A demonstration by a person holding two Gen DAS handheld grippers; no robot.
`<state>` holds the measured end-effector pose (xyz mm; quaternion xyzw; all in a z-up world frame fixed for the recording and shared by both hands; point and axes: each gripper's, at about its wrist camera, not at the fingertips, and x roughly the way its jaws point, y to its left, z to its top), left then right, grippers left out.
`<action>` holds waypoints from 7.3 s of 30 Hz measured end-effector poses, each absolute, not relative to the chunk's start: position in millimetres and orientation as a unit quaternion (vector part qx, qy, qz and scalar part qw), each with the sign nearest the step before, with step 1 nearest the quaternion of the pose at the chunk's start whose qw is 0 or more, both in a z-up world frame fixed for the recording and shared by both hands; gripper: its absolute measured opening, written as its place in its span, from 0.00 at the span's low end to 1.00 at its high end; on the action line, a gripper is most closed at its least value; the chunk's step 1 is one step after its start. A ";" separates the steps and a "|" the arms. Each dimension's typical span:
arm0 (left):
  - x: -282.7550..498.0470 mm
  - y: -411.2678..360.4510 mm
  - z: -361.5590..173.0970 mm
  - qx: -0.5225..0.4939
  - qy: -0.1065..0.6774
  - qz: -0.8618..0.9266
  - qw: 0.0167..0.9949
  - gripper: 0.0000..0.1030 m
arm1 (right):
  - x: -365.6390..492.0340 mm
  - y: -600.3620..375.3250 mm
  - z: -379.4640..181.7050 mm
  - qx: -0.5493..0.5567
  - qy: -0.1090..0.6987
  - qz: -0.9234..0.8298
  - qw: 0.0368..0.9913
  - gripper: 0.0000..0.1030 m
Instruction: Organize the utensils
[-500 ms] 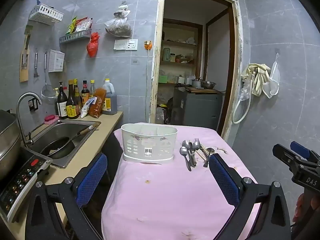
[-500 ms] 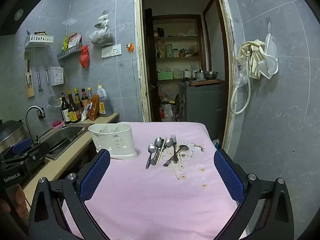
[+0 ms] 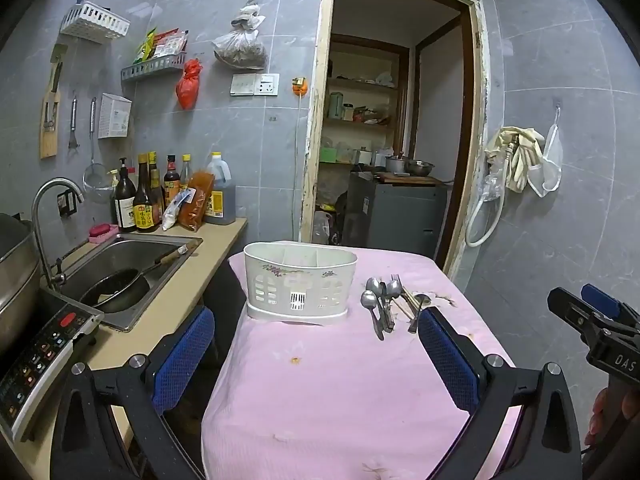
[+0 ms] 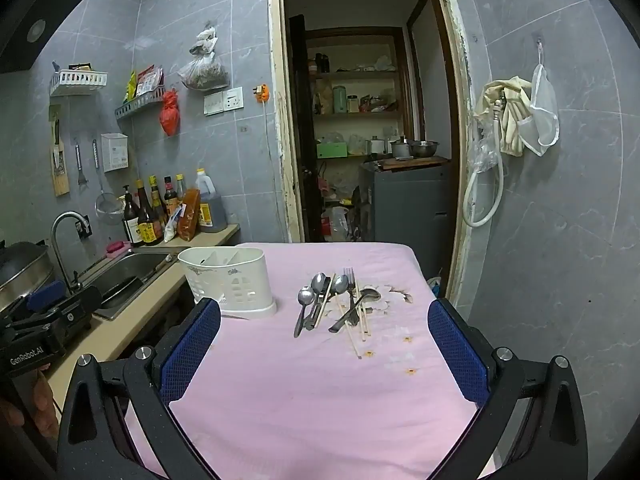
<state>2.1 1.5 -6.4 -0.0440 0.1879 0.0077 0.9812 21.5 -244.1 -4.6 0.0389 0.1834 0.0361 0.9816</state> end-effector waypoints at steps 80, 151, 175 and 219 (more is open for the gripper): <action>2.7 4.6 -9.3 -0.044 0.189 0.007 0.981 1.00 | 18.3 -231.0 -9.2 0.047 0.194 0.038 0.979 0.99; 352.7 -128.0 -154.0 -0.063 0.395 -0.020 0.916 0.57 | 360.5 -336.2 -201.3 0.200 0.452 0.168 0.853 0.30; 384.7 -118.7 -183.8 -0.084 0.479 -0.032 0.873 0.23 | 402.4 -305.9 -248.6 0.307 0.513 0.174 0.783 0.29; 351.7 -117.1 -149.1 -0.188 0.504 -0.178 0.824 0.08 | 350.8 -324.4 -184.3 0.251 0.454 0.197 0.832 0.03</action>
